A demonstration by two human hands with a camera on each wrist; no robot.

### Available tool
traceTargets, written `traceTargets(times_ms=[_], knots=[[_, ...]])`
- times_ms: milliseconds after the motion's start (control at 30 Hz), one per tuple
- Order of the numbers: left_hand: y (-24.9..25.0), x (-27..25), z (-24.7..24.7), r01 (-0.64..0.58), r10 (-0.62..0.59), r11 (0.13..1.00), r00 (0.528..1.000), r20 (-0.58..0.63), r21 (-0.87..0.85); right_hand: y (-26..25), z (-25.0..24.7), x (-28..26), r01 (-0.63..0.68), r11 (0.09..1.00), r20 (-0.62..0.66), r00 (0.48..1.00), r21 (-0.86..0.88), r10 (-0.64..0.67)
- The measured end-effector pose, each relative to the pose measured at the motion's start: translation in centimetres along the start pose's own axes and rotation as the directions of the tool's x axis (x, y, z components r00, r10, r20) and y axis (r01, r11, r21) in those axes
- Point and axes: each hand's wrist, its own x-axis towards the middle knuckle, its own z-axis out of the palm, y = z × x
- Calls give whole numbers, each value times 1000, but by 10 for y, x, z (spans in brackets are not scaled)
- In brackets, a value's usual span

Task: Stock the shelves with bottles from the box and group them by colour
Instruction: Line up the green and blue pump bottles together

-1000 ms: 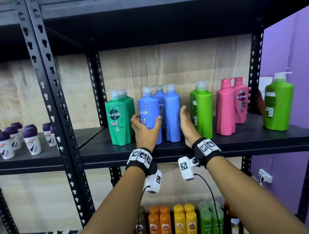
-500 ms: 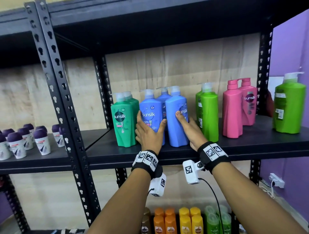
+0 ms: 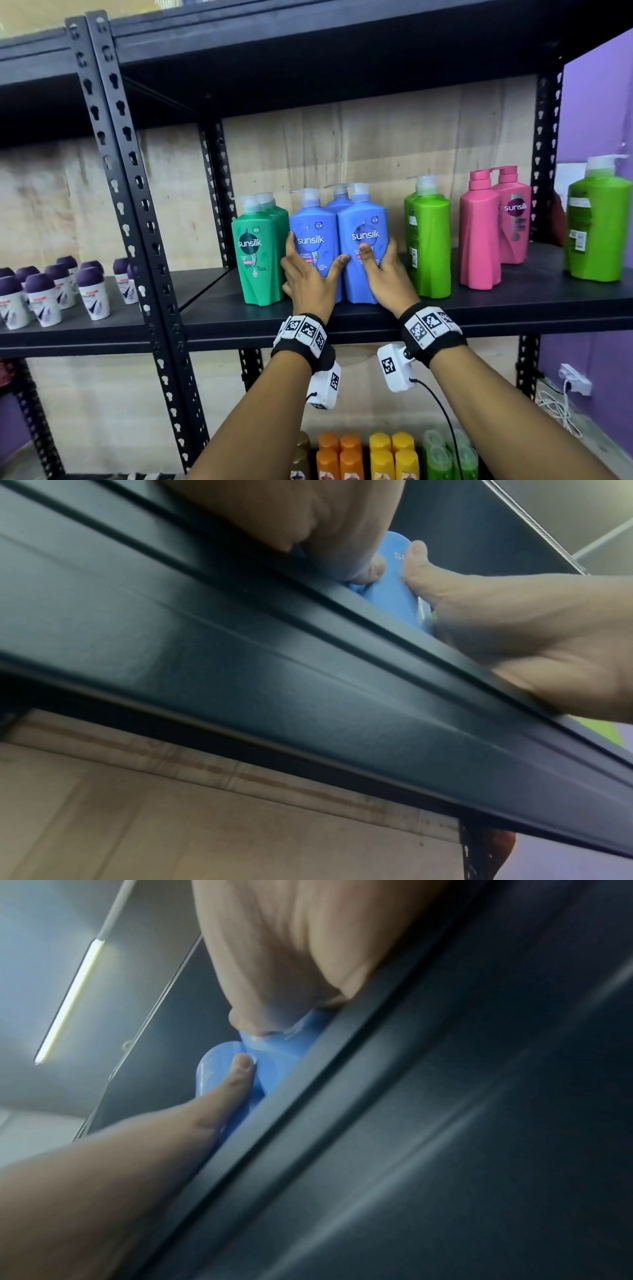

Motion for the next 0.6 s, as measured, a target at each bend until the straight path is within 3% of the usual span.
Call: traceTargets(times_ms=[467,600], knots=[[-4,1,1,4,-4,1000,1000,-8,-26,-1,-1,-3,24,1000,-64,998,-8,-24],[0,1,-2,17,-17,1000,1000,3,-21,-5,-3,-3,57,998,-164,985,-8,-58]])
